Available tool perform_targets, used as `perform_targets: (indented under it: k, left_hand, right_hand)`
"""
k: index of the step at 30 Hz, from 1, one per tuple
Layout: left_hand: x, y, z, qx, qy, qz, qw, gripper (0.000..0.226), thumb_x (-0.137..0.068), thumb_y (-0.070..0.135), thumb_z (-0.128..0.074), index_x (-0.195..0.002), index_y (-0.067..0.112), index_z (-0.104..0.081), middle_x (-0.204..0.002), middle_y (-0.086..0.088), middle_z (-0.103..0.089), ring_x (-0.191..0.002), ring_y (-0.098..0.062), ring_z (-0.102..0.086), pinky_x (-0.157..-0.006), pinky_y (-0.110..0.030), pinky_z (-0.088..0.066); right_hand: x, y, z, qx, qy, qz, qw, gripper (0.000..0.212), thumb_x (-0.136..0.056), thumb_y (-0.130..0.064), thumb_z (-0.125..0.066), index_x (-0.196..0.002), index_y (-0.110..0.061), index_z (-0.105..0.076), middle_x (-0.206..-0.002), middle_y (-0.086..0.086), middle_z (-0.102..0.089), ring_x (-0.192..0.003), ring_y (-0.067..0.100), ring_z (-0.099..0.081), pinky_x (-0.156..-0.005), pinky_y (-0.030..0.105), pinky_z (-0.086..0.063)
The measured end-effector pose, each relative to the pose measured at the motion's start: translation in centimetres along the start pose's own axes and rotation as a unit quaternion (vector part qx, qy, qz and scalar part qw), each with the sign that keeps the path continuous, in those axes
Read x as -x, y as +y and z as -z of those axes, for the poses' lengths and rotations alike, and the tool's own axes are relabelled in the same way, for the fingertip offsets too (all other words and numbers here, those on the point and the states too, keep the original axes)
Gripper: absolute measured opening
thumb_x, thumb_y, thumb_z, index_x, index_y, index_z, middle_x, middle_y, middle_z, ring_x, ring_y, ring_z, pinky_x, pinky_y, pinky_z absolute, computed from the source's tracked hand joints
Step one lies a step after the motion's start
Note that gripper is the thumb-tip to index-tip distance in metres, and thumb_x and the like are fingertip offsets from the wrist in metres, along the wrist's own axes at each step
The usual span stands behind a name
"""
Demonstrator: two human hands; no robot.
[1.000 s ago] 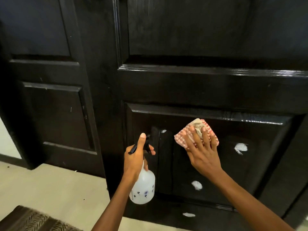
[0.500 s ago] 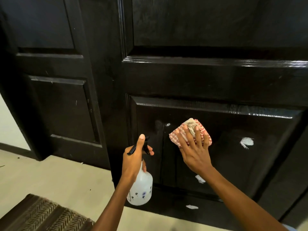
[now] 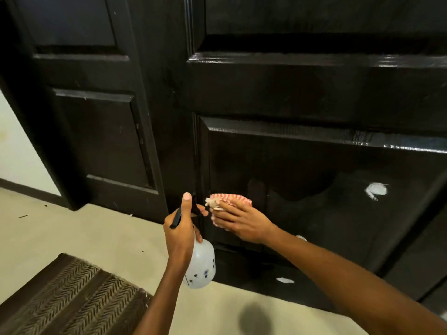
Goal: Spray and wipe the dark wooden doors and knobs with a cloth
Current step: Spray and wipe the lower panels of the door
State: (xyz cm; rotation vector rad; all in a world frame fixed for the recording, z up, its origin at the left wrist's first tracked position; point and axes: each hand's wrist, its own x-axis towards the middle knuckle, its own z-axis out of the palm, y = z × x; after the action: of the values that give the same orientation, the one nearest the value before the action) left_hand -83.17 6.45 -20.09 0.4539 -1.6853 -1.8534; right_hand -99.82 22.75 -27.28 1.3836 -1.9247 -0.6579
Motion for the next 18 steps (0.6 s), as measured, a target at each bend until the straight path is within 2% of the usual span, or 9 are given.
perform_targets:
  k: [2, 5, 8, 10, 14, 16, 18]
  left_hand:
    - [0.4, -0.1, -0.2, 0.007, -0.014, 0.009, 1.000, 0.067, -0.096, 0.063, -0.048, -0.082, 0.003, -0.075, -0.082, -0.014, -0.076, -0.044, -0.031, -0.048, -0.047, -0.035, -0.042]
    - [1.2, -0.2, -0.3, 0.010, -0.026, 0.011, 1.000, 0.066, -0.100, 0.058, -0.047, -0.081, 0.001, -0.074, -0.083, -0.012, -0.077, -0.040, -0.027, -0.047, -0.044, -0.032, -0.042]
    - [1.6, -0.2, 0.3, 0.002, -0.032, 0.011, 0.999, 0.067, -0.096, 0.061, -0.047, -0.081, 0.002, -0.074, -0.082, -0.010, -0.078, -0.039, -0.026, -0.047, -0.045, -0.033, -0.042]
    - [1.4, -0.2, 0.5, -0.007, -0.034, 0.015, 0.999, 0.068, -0.094, 0.063, -0.047, -0.082, 0.003, -0.074, -0.082, -0.009, -0.078, -0.038, -0.023, -0.047, -0.046, -0.033, -0.043]
    - [0.8, -0.5, 0.2, -0.036, -0.042, 0.036, 0.998, 0.073, -0.096, 0.066, -0.048, -0.072, 0.000, -0.069, -0.070, -0.012, -0.073, -0.037, -0.025, -0.047, -0.045, -0.031, -0.042]
    - [0.6, -0.8, 0.0, -0.050, -0.025, 0.066, 0.996, 0.076, -0.092, 0.071, -0.050, -0.067, 0.001, -0.065, -0.059, -0.014, -0.064, -0.039, -0.025, -0.048, -0.046, -0.032, -0.042]
    - [0.6, -1.2, 0.0, -0.053, -0.009, 0.083, 0.995, 0.074, -0.096, 0.068, -0.051, -0.068, 0.001, -0.065, -0.058, -0.013, -0.063, -0.040, -0.024, -0.049, -0.046, -0.033, -0.043]
  right_hand:
    - [1.1, 0.0, -0.2, 0.011, 0.000, -0.017, 1.000, 0.070, -0.094, -0.035, -0.058, -0.158, -0.026, -0.031, -0.167, 0.003, -0.023, -0.155, 0.029, -0.006, -0.124, 0.051, 0.013]
    - [0.8, 2.0, 1.7, 0.008, 0.062, -0.100, 0.993, 0.070, -0.095, -0.031, -0.054, -0.160, -0.026, -0.028, -0.169, 0.002, -0.015, -0.155, 0.031, -0.012, -0.124, 0.058, 0.000]
    - [0.9, 5.4, 4.8, 0.004, 0.158, -0.241, 0.958, 0.058, -0.103, -0.032, -0.048, -0.159, -0.025, -0.032, -0.167, 0.003, -0.021, -0.153, 0.035, -0.017, -0.122, 0.064, -0.008]
    - [1.3, 7.2, 6.1, 0.009, 0.188, -0.298, 0.936, 0.055, -0.107, -0.038, -0.045, -0.159, -0.025, -0.032, -0.166, 0.002, -0.026, -0.153, 0.035, -0.016, -0.121, 0.065, -0.013]
    - [2.5, 6.4, 5.0, 0.026, 0.157, -0.266, 0.951, 0.060, -0.108, -0.044, -0.039, -0.162, -0.024, -0.022, -0.168, 0.003, -0.020, -0.155, 0.035, -0.008, -0.121, 0.061, -0.012]
    - [3.7, 5.1, 3.4, 0.028, 0.145, -0.234, 0.961, 0.060, -0.108, -0.044, -0.039, -0.161, -0.024, -0.022, -0.168, 0.003, -0.019, -0.155, 0.034, -0.007, -0.121, 0.059, -0.009]
    - [5.2, 3.6, 1.6, 0.029, 0.138, -0.177, 0.974, 0.061, -0.106, -0.043, -0.044, -0.161, -0.023, -0.025, -0.168, 0.004, -0.020, -0.155, 0.034, -0.010, -0.123, 0.057, -0.006]
